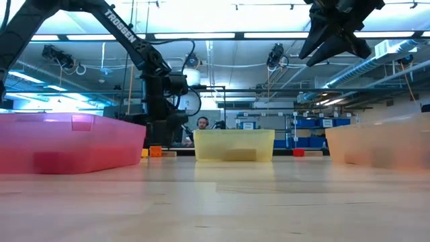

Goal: Sort blocks by size
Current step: Put the 1 stud orange game piece into the orange bin

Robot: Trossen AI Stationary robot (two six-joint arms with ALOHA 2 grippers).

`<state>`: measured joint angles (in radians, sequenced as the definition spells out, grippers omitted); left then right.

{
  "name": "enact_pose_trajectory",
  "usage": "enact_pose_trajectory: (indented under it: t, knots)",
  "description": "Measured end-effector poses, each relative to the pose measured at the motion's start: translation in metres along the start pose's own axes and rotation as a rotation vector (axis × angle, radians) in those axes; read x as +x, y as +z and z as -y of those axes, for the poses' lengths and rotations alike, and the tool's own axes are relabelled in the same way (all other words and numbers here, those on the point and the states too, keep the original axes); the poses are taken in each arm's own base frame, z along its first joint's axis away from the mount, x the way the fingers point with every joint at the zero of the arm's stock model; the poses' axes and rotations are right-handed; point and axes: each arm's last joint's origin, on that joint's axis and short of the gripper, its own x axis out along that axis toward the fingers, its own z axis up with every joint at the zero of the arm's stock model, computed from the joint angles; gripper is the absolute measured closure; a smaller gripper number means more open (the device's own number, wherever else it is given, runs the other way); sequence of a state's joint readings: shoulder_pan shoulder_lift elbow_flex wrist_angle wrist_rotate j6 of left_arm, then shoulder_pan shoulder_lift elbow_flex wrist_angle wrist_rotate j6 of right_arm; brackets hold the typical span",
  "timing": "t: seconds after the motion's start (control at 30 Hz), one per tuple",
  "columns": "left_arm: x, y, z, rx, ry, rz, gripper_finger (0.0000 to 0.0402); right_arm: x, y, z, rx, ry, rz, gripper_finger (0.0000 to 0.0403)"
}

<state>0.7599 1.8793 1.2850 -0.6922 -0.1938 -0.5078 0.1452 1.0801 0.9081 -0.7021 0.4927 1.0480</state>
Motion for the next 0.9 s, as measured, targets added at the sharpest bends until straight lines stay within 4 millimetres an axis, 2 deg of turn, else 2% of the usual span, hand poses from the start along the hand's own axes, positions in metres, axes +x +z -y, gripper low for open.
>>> enact_pose_trajectory:
  t: [0.23,0.47,0.9]
  knots:
    - [0.018,-0.004,0.003,-0.015,0.009,-0.058,0.0103,0.000,0.000,0.000,-0.006,-0.001,-0.001,0.0275]
    - [0.020,-0.001,0.005,-0.050,-0.008,-0.026,0.0116,0.000,-0.001,0.000,-0.028,0.010,-0.020,0.0275]
    - [0.020,-0.008,0.001,-0.035,0.023,-0.100,0.0209,0.000,-0.001,0.000,-0.065,0.010,-0.020,0.0275]
